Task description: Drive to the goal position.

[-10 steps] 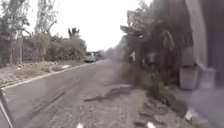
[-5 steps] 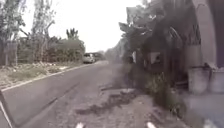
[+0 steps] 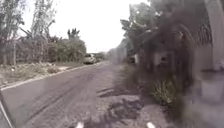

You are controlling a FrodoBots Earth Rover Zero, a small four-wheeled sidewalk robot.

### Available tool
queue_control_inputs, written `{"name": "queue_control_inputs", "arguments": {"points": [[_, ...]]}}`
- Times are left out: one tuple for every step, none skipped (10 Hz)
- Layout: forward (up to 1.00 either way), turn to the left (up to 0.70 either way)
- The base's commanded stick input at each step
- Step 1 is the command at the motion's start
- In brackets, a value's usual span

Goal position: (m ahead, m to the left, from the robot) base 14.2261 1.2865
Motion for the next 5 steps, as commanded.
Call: {"name": "queue_control_inputs", "arguments": {"points": [[0.67,0.01],[0.67,0.01],[0.67,0.01],[0.67,0.01],[0.67,0.01]]}}
